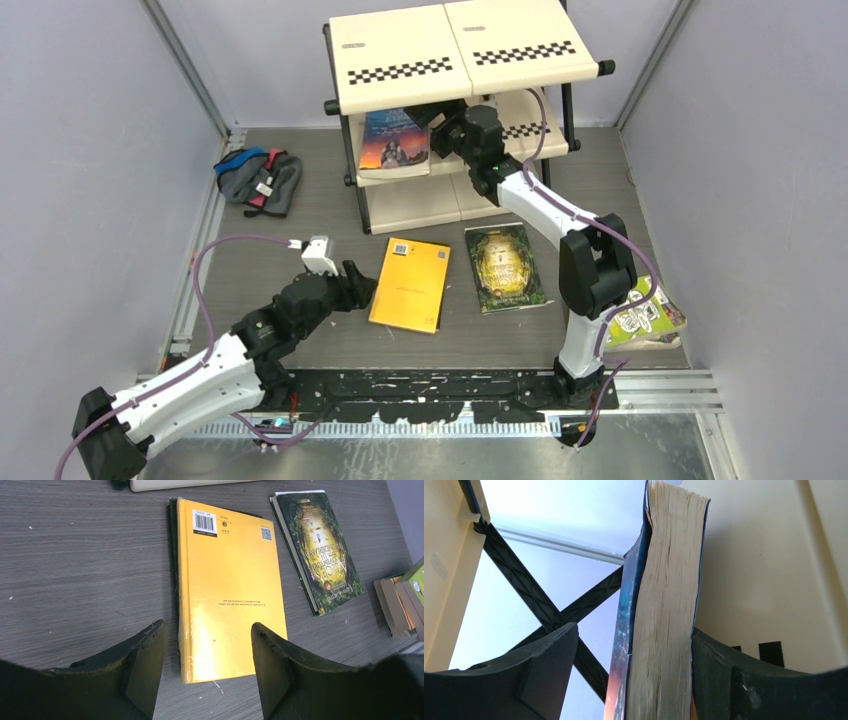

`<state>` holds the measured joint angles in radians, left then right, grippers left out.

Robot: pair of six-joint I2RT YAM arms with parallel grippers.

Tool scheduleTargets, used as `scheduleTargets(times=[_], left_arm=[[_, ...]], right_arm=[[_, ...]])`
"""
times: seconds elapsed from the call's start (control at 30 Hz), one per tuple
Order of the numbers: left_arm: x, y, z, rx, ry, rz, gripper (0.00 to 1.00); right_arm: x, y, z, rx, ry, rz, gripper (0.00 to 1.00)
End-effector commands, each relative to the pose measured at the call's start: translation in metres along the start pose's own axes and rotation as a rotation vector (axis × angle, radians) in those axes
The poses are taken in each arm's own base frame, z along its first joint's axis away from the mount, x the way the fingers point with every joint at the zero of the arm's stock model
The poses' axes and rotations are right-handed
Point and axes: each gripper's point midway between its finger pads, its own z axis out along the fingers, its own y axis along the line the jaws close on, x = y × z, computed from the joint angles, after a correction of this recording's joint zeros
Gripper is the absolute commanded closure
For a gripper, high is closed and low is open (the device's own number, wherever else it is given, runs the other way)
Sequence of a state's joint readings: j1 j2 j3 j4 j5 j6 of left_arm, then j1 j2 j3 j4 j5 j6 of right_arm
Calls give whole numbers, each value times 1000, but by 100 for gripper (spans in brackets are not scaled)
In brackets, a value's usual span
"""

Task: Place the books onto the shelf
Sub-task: Place the book on the shelf.

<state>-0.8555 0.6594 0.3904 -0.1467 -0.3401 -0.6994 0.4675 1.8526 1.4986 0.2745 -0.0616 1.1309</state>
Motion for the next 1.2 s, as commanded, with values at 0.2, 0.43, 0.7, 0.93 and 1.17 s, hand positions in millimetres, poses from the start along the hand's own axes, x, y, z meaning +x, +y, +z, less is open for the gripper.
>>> scheduleTargets(times=[0.2,0.43,0.7,0.93,1.17], left_arm=[[-20,-15,-2,46,-61,-31,37],[-20,-16,-2,50,-61,-38,37],[-20,-16,-2,49,-60,-40,37],[-21,-16,-2,51,-61,-40,37],[-23,-16,-5,55,-68,-37,37]], right_arm=[[-55,64,-30,-138,-220,-79,20],[-60,56,-34,-101,-253,-104,20],[-66,52,-40,-81,-292,-124,22],[-69,44,-43,-41,-308,-128,32],[-64,23,-41,62,-305,-130,59]])
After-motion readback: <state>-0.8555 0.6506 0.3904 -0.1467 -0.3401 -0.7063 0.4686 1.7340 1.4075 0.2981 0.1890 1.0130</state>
